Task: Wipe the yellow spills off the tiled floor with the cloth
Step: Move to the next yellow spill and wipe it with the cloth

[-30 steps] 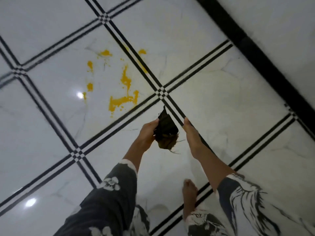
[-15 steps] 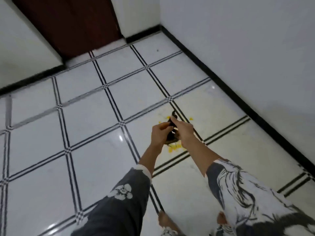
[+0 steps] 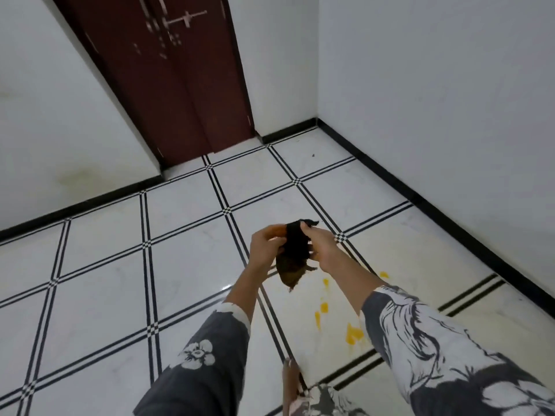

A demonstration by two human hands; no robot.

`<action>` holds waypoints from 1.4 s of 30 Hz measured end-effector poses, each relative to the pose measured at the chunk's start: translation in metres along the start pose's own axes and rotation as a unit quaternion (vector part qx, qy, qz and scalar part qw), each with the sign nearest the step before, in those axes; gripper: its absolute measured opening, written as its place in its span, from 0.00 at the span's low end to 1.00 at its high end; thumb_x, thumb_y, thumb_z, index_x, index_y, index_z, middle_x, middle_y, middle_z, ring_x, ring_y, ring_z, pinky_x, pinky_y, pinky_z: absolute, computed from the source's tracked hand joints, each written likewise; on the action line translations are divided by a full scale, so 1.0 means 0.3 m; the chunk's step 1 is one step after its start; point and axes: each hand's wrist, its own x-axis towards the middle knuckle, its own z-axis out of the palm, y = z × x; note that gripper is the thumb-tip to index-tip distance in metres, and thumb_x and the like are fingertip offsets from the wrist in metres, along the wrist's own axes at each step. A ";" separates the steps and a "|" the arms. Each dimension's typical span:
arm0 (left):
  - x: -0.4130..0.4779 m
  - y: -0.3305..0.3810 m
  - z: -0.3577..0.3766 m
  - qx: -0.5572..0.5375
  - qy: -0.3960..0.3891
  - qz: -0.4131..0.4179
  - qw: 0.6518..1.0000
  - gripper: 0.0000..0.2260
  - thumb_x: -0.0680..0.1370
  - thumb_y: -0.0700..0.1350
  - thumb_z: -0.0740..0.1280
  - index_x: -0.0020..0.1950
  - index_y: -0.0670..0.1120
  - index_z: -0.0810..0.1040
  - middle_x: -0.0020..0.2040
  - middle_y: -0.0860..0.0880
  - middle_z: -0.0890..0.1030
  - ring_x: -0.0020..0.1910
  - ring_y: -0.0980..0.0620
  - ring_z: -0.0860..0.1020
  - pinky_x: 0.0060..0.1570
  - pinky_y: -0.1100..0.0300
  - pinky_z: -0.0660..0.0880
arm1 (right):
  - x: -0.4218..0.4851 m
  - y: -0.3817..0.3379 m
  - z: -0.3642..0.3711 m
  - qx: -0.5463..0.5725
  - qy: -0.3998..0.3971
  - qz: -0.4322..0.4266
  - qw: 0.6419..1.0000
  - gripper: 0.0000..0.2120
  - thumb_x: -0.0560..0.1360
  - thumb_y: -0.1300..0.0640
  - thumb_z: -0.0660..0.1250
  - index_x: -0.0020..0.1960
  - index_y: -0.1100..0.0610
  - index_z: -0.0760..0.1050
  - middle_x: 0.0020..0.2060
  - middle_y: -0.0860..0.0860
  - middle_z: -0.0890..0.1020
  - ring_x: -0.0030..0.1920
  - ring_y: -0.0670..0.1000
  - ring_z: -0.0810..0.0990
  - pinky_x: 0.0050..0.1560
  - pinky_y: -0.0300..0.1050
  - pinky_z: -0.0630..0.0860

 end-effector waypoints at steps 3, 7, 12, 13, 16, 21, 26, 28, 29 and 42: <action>0.208 0.044 -0.127 0.167 -0.068 0.037 0.983 0.26 0.73 0.36 0.70 0.70 0.45 0.68 0.65 0.47 0.71 0.66 0.49 0.69 0.63 0.56 0.68 | 0.111 -0.100 0.102 -0.038 -0.064 -0.014 0.997 0.20 0.76 0.50 0.64 0.63 0.61 0.73 0.59 0.57 0.77 0.57 0.57 0.76 0.52 0.48 0.73; 0.521 0.154 -0.256 0.378 -0.176 0.059 0.907 0.29 0.68 0.51 0.76 0.66 0.48 0.72 0.64 0.48 0.72 0.66 0.47 0.70 0.64 0.51 0.68 | 0.244 -0.277 0.235 -0.132 -0.114 -0.040 0.984 0.19 0.76 0.49 0.64 0.62 0.60 0.74 0.60 0.57 0.77 0.60 0.57 0.75 0.57 0.49 0.72; 0.802 0.312 -0.321 0.435 -0.217 0.057 0.872 0.17 0.66 0.51 0.77 0.47 0.42 0.81 0.41 0.47 0.81 0.42 0.49 0.79 0.40 0.59 0.73 | 0.394 -0.428 0.341 -0.156 -0.057 -0.114 0.979 0.14 0.74 0.50 0.68 0.46 0.62 0.79 0.44 0.59 0.79 0.44 0.54 0.76 0.45 0.48 0.71; 0.857 0.325 -0.319 0.419 -0.230 0.058 0.876 0.16 0.66 0.49 0.77 0.46 0.41 0.80 0.41 0.46 0.81 0.42 0.48 0.79 0.39 0.58 0.73 | 0.432 -0.442 0.347 -0.137 -0.028 -0.128 0.982 0.12 0.73 0.51 0.69 0.44 0.61 0.79 0.41 0.58 0.78 0.43 0.53 0.75 0.43 0.47 0.71; 1.003 0.337 -0.288 0.364 -0.282 0.050 0.886 0.14 0.68 0.44 0.76 0.50 0.42 0.80 0.44 0.44 0.81 0.45 0.47 0.79 0.40 0.60 0.74 | 0.527 -0.458 0.338 -0.059 0.057 -0.137 0.987 0.11 0.73 0.52 0.70 0.46 0.60 0.80 0.42 0.55 0.79 0.45 0.53 0.76 0.44 0.49 0.74; 1.246 0.319 -0.166 0.357 -0.406 0.039 0.840 0.09 0.69 0.39 0.75 0.48 0.41 0.81 0.40 0.46 0.81 0.41 0.49 0.80 0.33 0.64 0.76 | 0.630 -0.410 0.296 0.003 0.152 -0.032 0.988 0.20 0.78 0.46 0.59 0.60 0.62 0.74 0.51 0.53 0.77 0.53 0.52 0.74 0.50 0.44 0.70; 1.378 0.273 -0.027 0.371 -0.488 0.033 0.790 0.14 0.69 0.39 0.75 0.52 0.36 0.81 0.45 0.41 0.83 0.43 0.45 0.81 0.40 0.59 0.79 | 0.668 -0.280 0.269 0.013 0.281 0.019 0.959 0.24 0.74 0.42 0.63 0.49 0.64 0.78 0.49 0.60 0.80 0.57 0.62 0.76 0.56 0.52 0.70; 1.405 0.236 0.059 0.379 -0.520 0.042 0.764 0.10 0.69 0.37 0.74 0.48 0.35 0.81 0.40 0.42 0.81 0.38 0.48 0.80 0.36 0.63 0.77 | 0.677 -0.202 0.249 0.029 0.328 0.041 0.943 0.21 0.74 0.42 0.63 0.44 0.62 0.78 0.45 0.59 0.80 0.55 0.62 0.77 0.53 0.49 0.69; 1.412 0.212 0.104 0.387 -0.533 0.046 0.751 0.09 0.69 0.37 0.75 0.47 0.35 0.80 0.39 0.43 0.80 0.37 0.48 0.79 0.35 0.63 0.76 | 0.674 -0.170 0.237 0.043 0.348 0.054 0.935 0.20 0.76 0.45 0.62 0.46 0.63 0.78 0.47 0.60 0.80 0.53 0.60 0.77 0.53 0.48 0.70; 1.517 -0.170 0.645 0.472 -0.659 0.048 0.583 0.13 0.69 0.39 0.75 0.53 0.39 0.81 0.44 0.45 0.81 0.43 0.49 0.79 0.39 0.65 0.76 | 0.959 0.201 0.081 0.224 0.441 0.128 0.860 0.20 0.78 0.45 0.59 0.50 0.61 0.77 0.45 0.56 0.80 0.47 0.56 0.77 0.55 0.52 0.74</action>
